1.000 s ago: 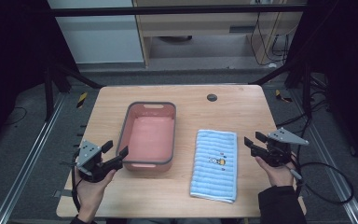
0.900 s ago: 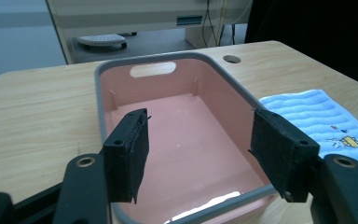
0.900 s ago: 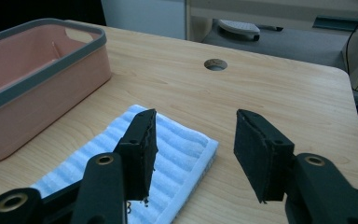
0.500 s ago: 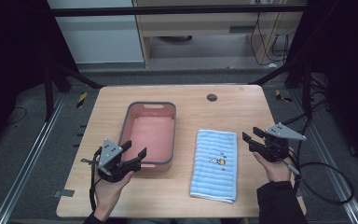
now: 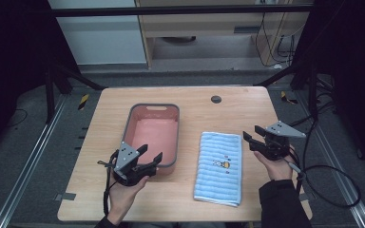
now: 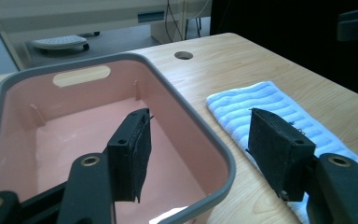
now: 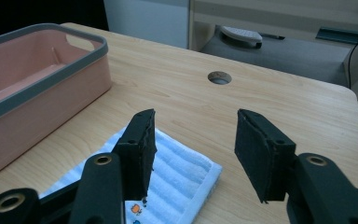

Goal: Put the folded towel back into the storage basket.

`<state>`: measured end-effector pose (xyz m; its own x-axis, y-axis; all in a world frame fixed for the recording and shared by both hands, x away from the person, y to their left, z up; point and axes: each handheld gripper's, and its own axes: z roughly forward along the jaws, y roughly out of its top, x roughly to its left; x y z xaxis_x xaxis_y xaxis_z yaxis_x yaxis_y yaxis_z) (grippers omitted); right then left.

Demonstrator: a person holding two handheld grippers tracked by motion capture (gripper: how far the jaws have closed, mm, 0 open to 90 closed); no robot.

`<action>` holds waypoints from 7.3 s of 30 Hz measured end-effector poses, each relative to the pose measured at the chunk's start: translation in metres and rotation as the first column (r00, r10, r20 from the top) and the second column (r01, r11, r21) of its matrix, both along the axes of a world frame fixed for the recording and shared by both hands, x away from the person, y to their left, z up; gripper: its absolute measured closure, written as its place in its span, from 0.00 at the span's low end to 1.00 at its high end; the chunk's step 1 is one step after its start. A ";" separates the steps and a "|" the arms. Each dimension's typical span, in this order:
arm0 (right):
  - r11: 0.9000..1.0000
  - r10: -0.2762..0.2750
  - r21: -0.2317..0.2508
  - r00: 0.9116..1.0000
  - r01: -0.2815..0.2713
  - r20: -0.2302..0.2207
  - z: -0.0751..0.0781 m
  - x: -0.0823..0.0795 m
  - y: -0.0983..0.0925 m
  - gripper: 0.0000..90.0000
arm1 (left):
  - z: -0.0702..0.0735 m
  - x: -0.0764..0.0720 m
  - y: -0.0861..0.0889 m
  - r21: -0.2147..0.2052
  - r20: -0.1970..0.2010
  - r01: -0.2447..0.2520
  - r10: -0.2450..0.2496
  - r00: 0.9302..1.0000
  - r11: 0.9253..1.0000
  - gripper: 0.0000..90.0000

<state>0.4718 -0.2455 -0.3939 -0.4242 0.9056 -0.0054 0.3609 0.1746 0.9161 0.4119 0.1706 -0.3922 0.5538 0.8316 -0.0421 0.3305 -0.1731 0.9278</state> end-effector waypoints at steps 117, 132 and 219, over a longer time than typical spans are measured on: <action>0.998 -0.015 -0.061 0.948 -0.005 -0.318 -0.109 0.058 0.018 0.71 | -0.113 0.007 -0.130 0.159 -0.278 0.232 -0.182 0.943 0.960 0.78; 0.999 0.009 -0.034 0.949 -0.021 -0.315 -0.102 0.054 0.020 0.90 | -0.112 0.006 -0.128 0.121 -0.267 0.236 -0.198 0.943 0.964 0.95; 0.988 0.154 -0.044 0.981 -0.150 0.117 0.083 0.043 0.125 0.91 | 0.039 -0.005 -0.020 0.046 0.070 0.127 -0.130 0.989 0.991 0.95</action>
<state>0.5152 -0.1204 -0.3113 -0.5510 0.8291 -0.0950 0.2157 0.2515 0.9435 0.4068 0.1510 -0.3537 0.6566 0.7534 0.0353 0.2349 -0.2487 0.9397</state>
